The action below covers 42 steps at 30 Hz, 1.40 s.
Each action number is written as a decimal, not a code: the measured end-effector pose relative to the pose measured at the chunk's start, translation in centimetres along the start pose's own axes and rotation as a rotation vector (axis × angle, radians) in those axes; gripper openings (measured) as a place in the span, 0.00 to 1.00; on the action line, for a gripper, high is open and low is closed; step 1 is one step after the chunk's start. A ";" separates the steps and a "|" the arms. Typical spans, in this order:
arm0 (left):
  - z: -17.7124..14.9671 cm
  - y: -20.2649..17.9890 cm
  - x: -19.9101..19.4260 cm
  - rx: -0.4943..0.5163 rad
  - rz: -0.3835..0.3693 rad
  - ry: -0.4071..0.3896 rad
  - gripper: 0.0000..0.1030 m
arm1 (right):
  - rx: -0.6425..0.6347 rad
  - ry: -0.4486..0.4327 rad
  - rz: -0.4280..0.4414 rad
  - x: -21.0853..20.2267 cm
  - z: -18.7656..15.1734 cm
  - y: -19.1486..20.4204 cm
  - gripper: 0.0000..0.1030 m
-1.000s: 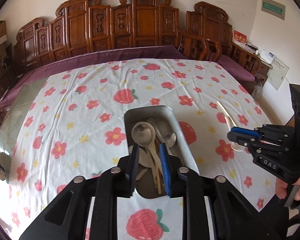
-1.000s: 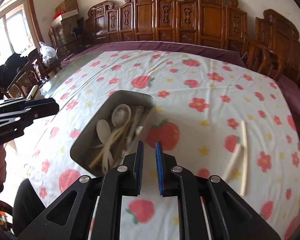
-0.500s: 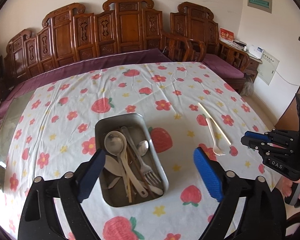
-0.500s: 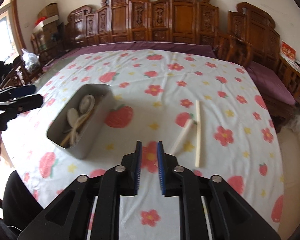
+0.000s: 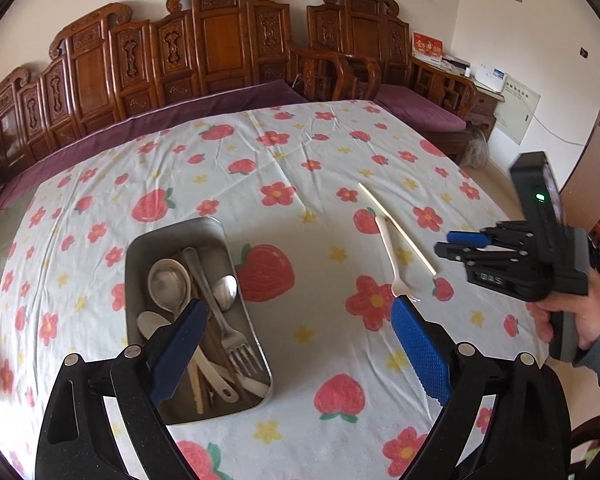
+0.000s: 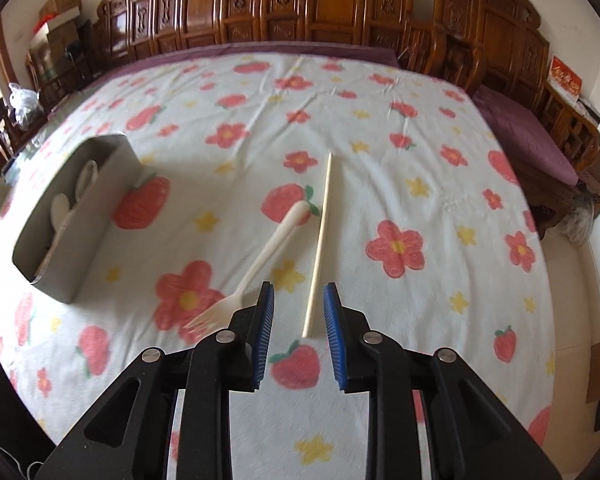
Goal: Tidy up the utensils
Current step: 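Move the right tool toward the white plastic fork and bamboo chopstick, then grasp the bamboo chopstick with the right tool while the left tool grasps the white plastic fork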
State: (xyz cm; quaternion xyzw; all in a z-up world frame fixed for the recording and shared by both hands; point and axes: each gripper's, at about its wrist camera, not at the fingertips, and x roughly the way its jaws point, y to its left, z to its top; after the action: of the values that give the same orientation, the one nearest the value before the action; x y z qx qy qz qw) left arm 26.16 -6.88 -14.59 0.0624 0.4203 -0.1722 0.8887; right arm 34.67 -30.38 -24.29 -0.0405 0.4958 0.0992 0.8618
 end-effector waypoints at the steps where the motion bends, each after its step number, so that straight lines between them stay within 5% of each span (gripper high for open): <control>1: 0.0 -0.2 0.3 0.003 -0.001 0.006 0.87 | 0.010 0.023 0.008 1.1 0.3 -0.4 0.27; 12: -0.6 -1.9 2.0 0.025 -0.017 0.058 0.87 | -0.017 0.115 -0.003 5.8 1.8 -1.2 0.20; 15: -0.8 -2.2 2.4 0.030 -0.017 0.069 0.87 | -0.058 0.120 -0.005 5.8 1.7 -0.6 0.10; 23: -0.6 -3.6 4.1 0.046 -0.032 0.101 0.87 | 0.015 0.150 -0.004 4.2 -0.5 -1.8 0.05; 32: 0.7 -6.5 7.2 0.078 -0.053 0.135 0.87 | 0.149 0.107 0.011 0.7 -5.8 -4.2 0.05; 42: 1.9 -9.7 10.6 0.132 -0.012 0.161 0.87 | 0.187 0.041 0.025 -1.9 -7.9 -5.3 0.06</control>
State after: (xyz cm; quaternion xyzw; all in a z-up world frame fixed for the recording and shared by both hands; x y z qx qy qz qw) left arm 30.32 -19.07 -21.19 0.1319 0.4785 -0.1994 0.8449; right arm 28.12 -37.13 -26.77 0.0442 0.5207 0.0627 0.8503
